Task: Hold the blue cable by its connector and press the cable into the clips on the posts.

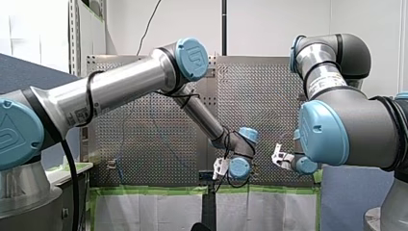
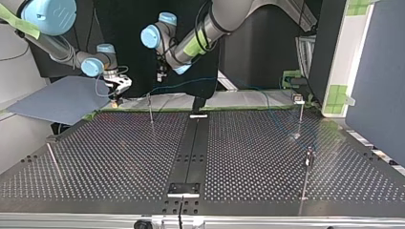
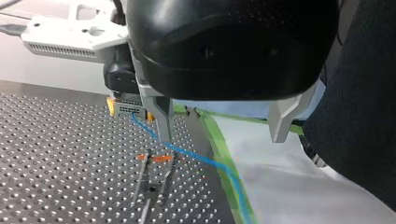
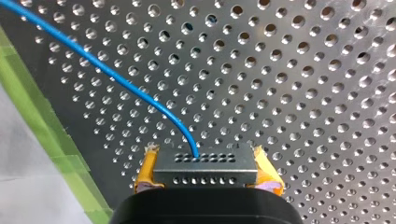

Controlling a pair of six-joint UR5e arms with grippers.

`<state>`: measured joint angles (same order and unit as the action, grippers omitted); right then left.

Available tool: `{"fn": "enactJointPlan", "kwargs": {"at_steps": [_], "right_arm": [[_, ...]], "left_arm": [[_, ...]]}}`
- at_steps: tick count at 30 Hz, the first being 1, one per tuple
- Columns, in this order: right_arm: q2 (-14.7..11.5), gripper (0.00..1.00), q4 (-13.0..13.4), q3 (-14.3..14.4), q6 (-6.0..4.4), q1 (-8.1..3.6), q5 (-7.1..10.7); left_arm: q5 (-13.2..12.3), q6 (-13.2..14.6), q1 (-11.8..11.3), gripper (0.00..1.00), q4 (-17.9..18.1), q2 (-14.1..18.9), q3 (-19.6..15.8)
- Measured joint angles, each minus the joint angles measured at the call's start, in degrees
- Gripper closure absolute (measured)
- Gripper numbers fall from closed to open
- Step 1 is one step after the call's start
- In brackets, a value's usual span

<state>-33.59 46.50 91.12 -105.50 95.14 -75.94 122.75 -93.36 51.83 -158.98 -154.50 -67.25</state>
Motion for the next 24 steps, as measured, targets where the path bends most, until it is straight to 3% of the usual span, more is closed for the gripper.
{"fn": "enactJointPlan", "kwargs": {"at_steps": [5, 12, 24], "right_arm": [[0.4, 1.00, 0.4, 0.7, 0.01, -0.37, 0.01], [2.4, 1.00, 1.8, 0.8, -0.28, -0.97, 0.16], [2.8, 1.00, 2.4, 0.3, 0.78, -1.29, 0.42]], "left_arm": [[-2.2, -2.2, -0.2, 0.00, -0.1, -2.3, 1.7], [-2.8, -3.3, -0.4, 0.00, 1.3, -5.4, 5.0], [-4.9, -3.3, -1.0, 0.00, 2.0, -6.0, 11.2]]}}
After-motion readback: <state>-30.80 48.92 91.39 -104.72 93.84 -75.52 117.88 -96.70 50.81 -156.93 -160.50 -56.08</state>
